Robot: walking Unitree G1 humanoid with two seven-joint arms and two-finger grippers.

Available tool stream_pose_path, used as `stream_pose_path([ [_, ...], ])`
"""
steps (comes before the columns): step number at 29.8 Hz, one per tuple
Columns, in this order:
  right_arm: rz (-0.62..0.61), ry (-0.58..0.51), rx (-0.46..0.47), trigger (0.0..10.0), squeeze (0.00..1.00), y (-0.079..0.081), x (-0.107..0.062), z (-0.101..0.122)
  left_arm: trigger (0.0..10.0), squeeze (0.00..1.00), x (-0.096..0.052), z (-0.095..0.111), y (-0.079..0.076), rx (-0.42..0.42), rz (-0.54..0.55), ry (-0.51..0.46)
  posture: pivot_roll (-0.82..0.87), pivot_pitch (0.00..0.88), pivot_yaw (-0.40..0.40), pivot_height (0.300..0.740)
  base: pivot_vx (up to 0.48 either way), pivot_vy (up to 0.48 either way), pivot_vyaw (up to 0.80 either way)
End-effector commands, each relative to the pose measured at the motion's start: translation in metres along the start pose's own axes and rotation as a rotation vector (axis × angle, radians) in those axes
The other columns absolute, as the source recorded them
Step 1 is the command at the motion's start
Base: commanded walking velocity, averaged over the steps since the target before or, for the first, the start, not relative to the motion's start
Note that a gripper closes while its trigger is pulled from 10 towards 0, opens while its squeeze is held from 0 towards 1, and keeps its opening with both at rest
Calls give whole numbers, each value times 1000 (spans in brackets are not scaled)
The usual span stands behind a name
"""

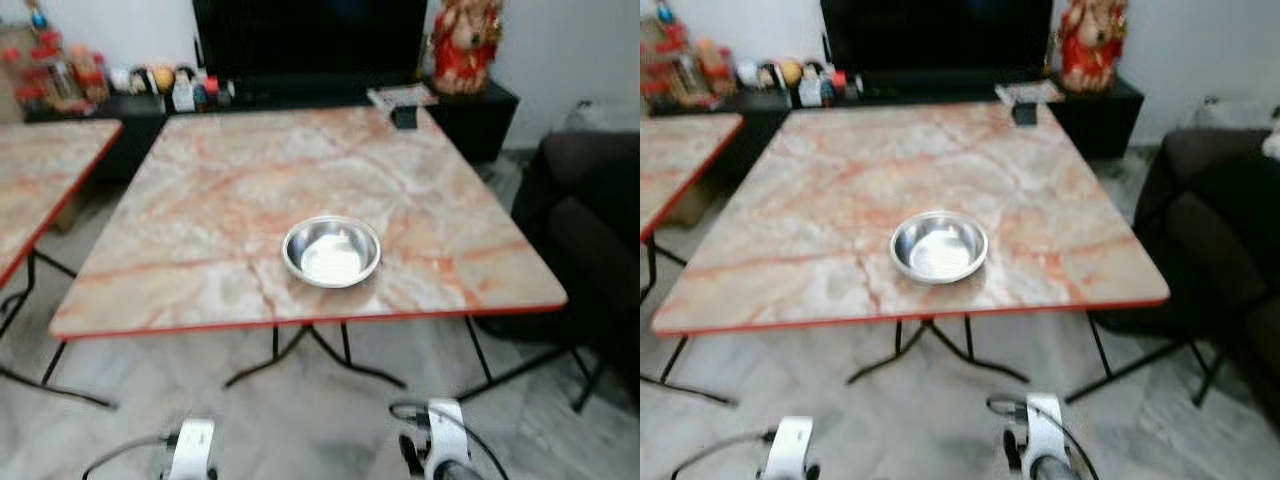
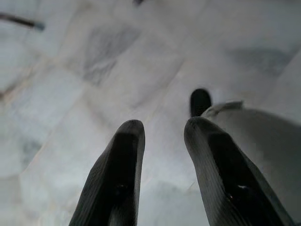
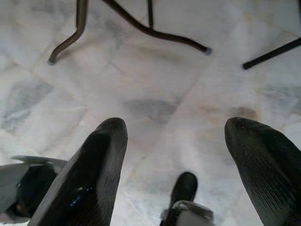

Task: Setting the table

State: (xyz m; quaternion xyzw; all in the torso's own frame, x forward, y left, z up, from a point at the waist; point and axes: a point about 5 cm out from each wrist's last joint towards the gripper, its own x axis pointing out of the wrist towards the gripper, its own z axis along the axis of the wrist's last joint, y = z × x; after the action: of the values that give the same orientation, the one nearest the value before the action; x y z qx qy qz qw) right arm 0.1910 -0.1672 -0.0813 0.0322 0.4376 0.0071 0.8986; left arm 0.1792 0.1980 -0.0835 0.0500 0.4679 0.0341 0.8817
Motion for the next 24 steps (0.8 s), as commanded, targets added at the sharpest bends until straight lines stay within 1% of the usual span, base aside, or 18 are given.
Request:
stream_pose_path([
  [1, 2, -1, 7, 10000, 0, 1, 0, 0, 10000, 0, 0, 2, 6, -5, 20, -6, -39, 0, 48, 732, 0, 480, 0],
  [2, 5, -2, -12, 10000, 0, 1, 0, 0, 10000, 0, 0, -2, 9, -13, 31, 6, -36, 0, 48, 732, 0, 480, 0],
  [5, 1, -13, -24, 10000, 0, 2, 0, 1, 10000, 0, -1, -5, 11, -18, 37, 13, -35, 0, 50, 732, 0, 480, 288],
  [7, 3, -13, -31, 10000, 0, 3, 0, 2, 10000, 0, -1, -8, 14, -33, 50, 21, -33, 0, 51, 732, 0, 480, 794],
  [9, 9, -5, -18, 10000, 0, 4, 1, 2, 10000, 0, -2, -10, 15, -35, 54, 28, -32, 0, 52, 732, 0, 480, 794],
  [10, 12, -7, 8, 10000, 0, 5, 1, 2, 10000, 0, -2, -12, 16, -38, 58, 37, -30, 0, 50, 732, 0, 480, 0],
  [17, 21, -9, 4, 10000, 0, 6, 1, 2, 10000, 0, -4, -22, 19, -62, 76, 66, -17, 0, 43, 732, 0, 455, 0],
  [20, 28, -5, -36, 10000, 0, 7, 0, -1, 10000, 0, -6, -30, 21, -70, 87, 79, -3, 0, 39, 732, 0, 452, 0],
  [22, 33, -13, -31, 10000, 0, 8, 0, -1, 10000, 0, -7, -33, 23, -77, 94, 86, -1, 0, 38, 732, 0, 480, 513],
  [24, 32, -7, -61, 10000, 0, 7, 0, -2, 10000, 0, -7, -35, 23, -83, 97, 90, 1, 0, 37, 732, 0, 394, 794],
])
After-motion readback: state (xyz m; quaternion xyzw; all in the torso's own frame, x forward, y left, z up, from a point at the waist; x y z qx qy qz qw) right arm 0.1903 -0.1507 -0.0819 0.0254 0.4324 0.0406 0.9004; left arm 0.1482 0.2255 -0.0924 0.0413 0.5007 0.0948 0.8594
